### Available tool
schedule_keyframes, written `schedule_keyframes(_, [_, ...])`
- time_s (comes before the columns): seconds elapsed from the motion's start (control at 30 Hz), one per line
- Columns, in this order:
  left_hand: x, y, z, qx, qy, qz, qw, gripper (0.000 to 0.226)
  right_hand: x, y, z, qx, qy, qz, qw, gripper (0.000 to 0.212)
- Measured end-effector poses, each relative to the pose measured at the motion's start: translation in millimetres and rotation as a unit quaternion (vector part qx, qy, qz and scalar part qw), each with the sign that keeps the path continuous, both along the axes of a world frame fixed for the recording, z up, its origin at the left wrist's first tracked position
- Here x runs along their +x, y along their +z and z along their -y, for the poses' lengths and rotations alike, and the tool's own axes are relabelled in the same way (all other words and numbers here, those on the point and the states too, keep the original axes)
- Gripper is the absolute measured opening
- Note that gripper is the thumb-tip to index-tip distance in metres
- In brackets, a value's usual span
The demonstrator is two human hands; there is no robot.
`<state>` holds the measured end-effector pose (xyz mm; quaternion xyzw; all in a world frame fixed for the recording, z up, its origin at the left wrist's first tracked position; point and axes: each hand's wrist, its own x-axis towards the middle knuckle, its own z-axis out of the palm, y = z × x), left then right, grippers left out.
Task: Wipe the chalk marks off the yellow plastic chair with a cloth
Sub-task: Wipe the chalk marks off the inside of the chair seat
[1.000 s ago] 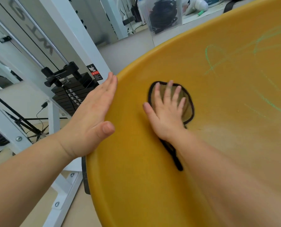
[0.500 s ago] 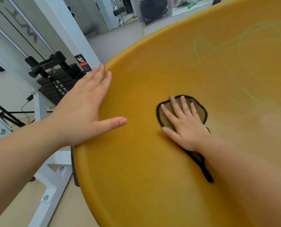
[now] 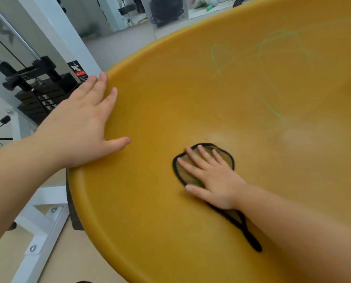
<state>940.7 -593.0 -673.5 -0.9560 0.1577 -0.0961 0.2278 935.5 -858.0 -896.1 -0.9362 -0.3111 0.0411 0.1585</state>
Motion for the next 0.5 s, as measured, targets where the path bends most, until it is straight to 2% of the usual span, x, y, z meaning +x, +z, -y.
schedule_keyframes(0.03, [-0.3,-0.5,1.3,0.011,0.001,0.002,1.000,0.118,19.6,-4.4,20.0,-0.030,-0.095,-0.005,0.995,0.075])
schedule_keyframes(0.1, [-3.2,-2.2,3.9,0.026,0.006,0.006,1.000,0.118,45.9,-5.4,50.9,-0.042,-0.266,-0.018,0.963,0.084])
schedule_keyframes(0.17, [-4.4,-3.9,4.0,0.037,0.010,0.010,0.999,0.117,51.4,-2.6,49.9,-0.024,-0.347,-0.055,0.936,0.086])
schedule_keyframes(0.23, [-5.2,-3.9,3.7,0.046,0.013,0.008,0.999,0.116,38.4,4.4,12.6,0.014,-0.320,-0.103,0.942,0.088])
schedule_keyframes(0.33, [-3.5,-4.5,3.1,0.059,0.020,0.008,0.998,0.115,-6.0,17.4,-56.3,0.072,-0.162,-0.102,0.979,0.090])
schedule_keyframes(0.4, [-1.5,-3.7,6.0,0.078,0.023,0.009,0.997,0.113,-29.4,23.7,-73.0,0.110,-0.080,-0.100,0.986,0.088])
schedule_keyframes(0.5, [10.2,-2.4,12.8,0.113,0.011,0.014,0.993,0.113,-22.8,18.7,-56.7,0.082,-0.027,-0.062,0.994,0.079])
